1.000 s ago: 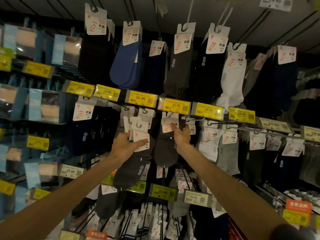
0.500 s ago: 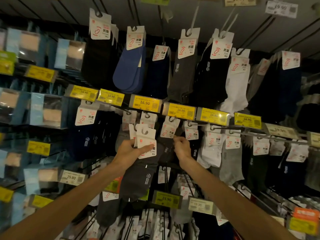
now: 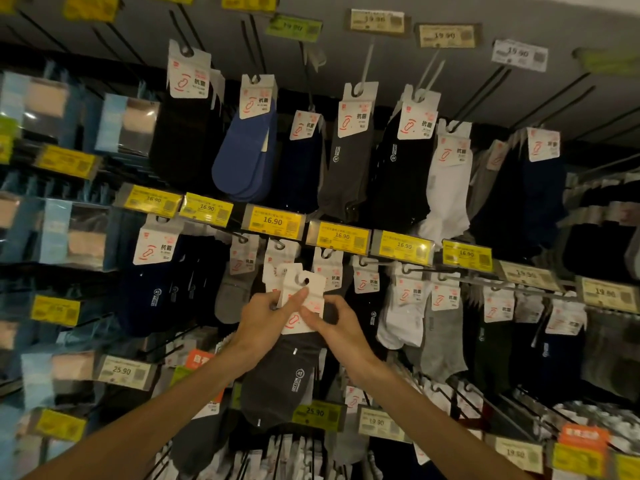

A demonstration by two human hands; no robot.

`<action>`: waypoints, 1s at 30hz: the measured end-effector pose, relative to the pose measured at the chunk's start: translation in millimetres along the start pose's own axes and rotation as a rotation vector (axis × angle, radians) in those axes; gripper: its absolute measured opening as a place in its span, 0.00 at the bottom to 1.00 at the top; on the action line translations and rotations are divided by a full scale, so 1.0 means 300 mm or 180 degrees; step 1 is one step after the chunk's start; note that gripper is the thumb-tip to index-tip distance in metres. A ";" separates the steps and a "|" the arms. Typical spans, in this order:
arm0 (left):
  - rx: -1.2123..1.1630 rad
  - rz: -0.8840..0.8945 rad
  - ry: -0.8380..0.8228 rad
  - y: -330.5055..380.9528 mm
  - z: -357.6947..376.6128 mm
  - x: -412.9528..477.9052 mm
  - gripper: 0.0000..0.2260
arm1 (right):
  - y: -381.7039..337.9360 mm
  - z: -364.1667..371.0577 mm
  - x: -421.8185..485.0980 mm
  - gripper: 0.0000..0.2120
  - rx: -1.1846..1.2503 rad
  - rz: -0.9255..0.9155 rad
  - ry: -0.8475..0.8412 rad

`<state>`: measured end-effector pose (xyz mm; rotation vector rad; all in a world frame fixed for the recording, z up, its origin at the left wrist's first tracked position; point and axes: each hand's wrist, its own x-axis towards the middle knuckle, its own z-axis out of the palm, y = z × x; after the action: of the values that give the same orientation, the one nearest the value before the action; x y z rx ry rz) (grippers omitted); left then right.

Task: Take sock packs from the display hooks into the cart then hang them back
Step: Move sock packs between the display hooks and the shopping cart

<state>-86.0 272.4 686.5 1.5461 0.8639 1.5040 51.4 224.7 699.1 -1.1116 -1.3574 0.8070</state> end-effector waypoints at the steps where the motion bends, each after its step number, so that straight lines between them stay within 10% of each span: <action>1: 0.0096 0.0088 0.0017 0.009 0.002 -0.001 0.10 | 0.004 0.000 -0.003 0.18 0.0012 -0.0076 0.0023; 30: 0.0057 -0.0054 -0.0429 0.054 0.012 0.079 0.22 | -0.089 -0.073 0.140 0.13 0.0888 -0.0573 0.0860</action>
<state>-81.8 286.0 711.7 1.6290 0.8124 1.3663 72.7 252.6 740.4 -0.8331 -1.0642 0.6641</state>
